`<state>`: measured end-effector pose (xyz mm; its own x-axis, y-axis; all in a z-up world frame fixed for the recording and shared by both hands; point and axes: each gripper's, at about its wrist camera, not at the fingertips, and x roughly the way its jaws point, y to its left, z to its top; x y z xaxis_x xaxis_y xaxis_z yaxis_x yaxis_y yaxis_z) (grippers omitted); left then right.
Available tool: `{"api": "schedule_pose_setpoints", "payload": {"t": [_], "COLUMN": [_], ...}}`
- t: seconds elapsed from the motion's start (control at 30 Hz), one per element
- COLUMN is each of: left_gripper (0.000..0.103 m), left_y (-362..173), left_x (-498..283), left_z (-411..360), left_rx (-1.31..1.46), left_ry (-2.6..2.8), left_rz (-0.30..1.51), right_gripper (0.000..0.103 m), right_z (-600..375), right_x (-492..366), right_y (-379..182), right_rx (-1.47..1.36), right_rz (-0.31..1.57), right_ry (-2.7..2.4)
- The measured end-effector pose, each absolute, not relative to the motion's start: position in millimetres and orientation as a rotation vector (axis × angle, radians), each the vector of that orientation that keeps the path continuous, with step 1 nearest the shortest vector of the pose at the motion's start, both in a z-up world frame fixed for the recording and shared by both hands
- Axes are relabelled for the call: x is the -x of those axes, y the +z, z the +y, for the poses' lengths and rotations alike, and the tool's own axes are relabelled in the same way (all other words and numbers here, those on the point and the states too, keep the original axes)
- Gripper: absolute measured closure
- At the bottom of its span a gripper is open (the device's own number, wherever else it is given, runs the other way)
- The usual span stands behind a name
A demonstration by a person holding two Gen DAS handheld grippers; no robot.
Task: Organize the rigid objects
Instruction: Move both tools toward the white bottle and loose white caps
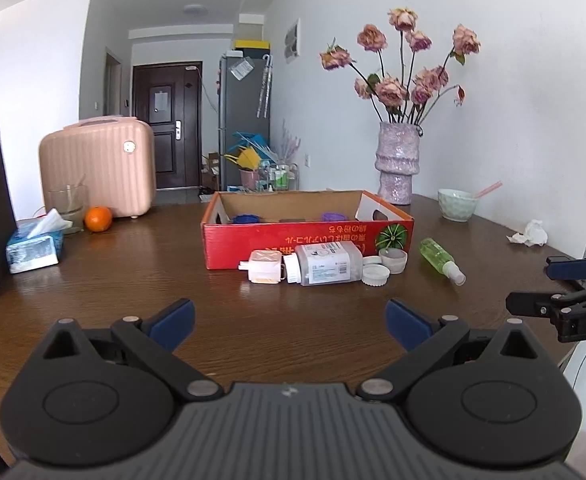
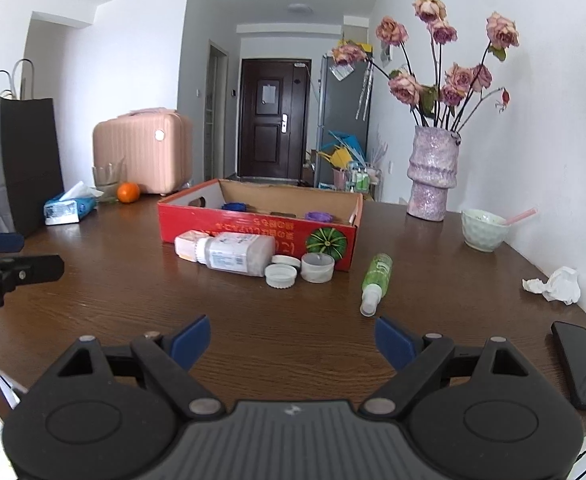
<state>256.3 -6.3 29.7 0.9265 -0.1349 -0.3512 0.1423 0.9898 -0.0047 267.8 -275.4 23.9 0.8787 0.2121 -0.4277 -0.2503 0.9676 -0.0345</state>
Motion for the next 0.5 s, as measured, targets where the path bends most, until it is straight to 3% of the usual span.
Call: {"api": "schedule_pose_setpoints", "payload": {"t": [0.23, 0.5], "left_gripper": [0.000, 0.000], "left_y": [19, 2], "left_x": [-306, -362], "left_z": [-16, -33], "left_rx": [-0.026, -0.038], "left_ry": [-0.177, -0.210], "left_rz": [0.395, 0.463], "right_gripper": [0.014, 0.024], "right_z": [-274, -273], "right_x": [-306, -356], "right_y": [13, 0], "right_rx": [0.081, 0.039], "right_rz": [0.480, 0.532], "right_ry": [0.227, 0.213]}}
